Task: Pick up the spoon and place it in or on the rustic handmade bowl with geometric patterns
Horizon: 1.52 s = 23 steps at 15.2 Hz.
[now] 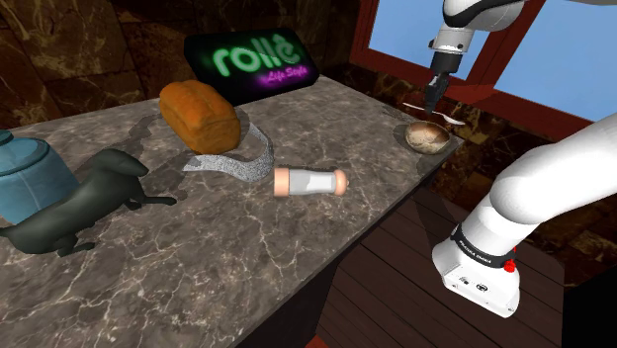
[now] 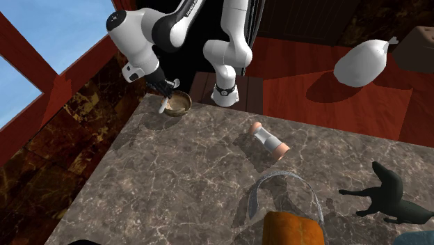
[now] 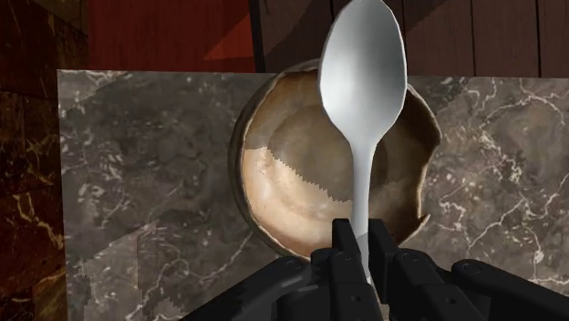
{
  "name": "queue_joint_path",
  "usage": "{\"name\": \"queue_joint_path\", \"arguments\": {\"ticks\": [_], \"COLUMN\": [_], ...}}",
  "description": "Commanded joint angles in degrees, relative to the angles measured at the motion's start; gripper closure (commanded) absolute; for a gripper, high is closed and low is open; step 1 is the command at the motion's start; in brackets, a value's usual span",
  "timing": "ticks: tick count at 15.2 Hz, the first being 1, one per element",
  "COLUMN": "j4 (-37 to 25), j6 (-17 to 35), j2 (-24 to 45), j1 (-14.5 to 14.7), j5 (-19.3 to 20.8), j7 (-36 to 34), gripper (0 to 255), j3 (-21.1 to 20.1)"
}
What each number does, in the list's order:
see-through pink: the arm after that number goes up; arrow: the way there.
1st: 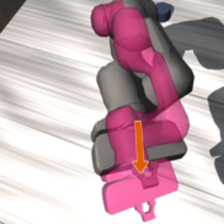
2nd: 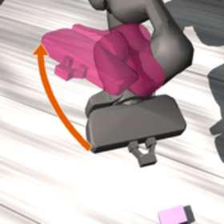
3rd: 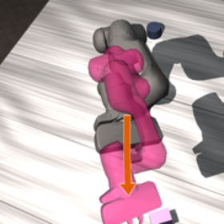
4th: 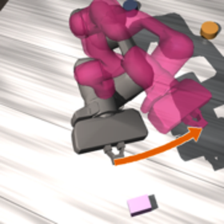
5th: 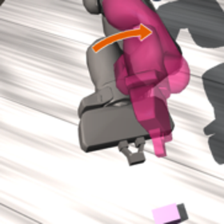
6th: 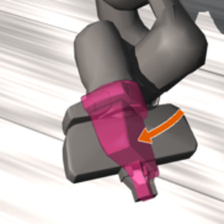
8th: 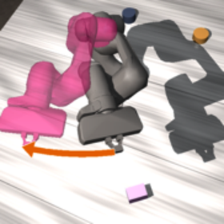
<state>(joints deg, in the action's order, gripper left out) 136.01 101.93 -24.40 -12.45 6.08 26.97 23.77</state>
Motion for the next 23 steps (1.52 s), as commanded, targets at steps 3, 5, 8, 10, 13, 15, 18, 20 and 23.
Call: {"name": "queue_joint_path", "arguments": {"ticks": [3, 5, 8, 10, 13, 15, 18, 20, 23], "j4": [2.2, 2.2, 2.2, 2.2, 2.2, 2.2, -1.5, -5.1, -5.1], "j6": [3.0, 3.0, 3.0, 3.0, 3.0, 3.0, -0.9, -4.3, -4.3], "j2": [0.7, 0.7, 0.7, 0.7, 0.7, 0.7, 0.6, 0.8, 0.8], "j1": [-0.1, -0.1, -0.1, -0.1, -0.1, -0.1, 0.1, 0.2, 0.2], "j5": [0.1, 0.1, 0.1, 0.1, 0.1, 0.1, -0.2, -0.4, -0.4], "j7": [0.3, 0.3, 0.3, 0.3, 0.3, 0.3, 0.4, 0.5, 0.5], "gripper": [255, 255, 255, 255, 0, 0, 0, 0, 0], "j3": [0.5, 0.5, 0.5, 0.5, 0.5, 0.5, 0.2, 0.0, 0.0]}}
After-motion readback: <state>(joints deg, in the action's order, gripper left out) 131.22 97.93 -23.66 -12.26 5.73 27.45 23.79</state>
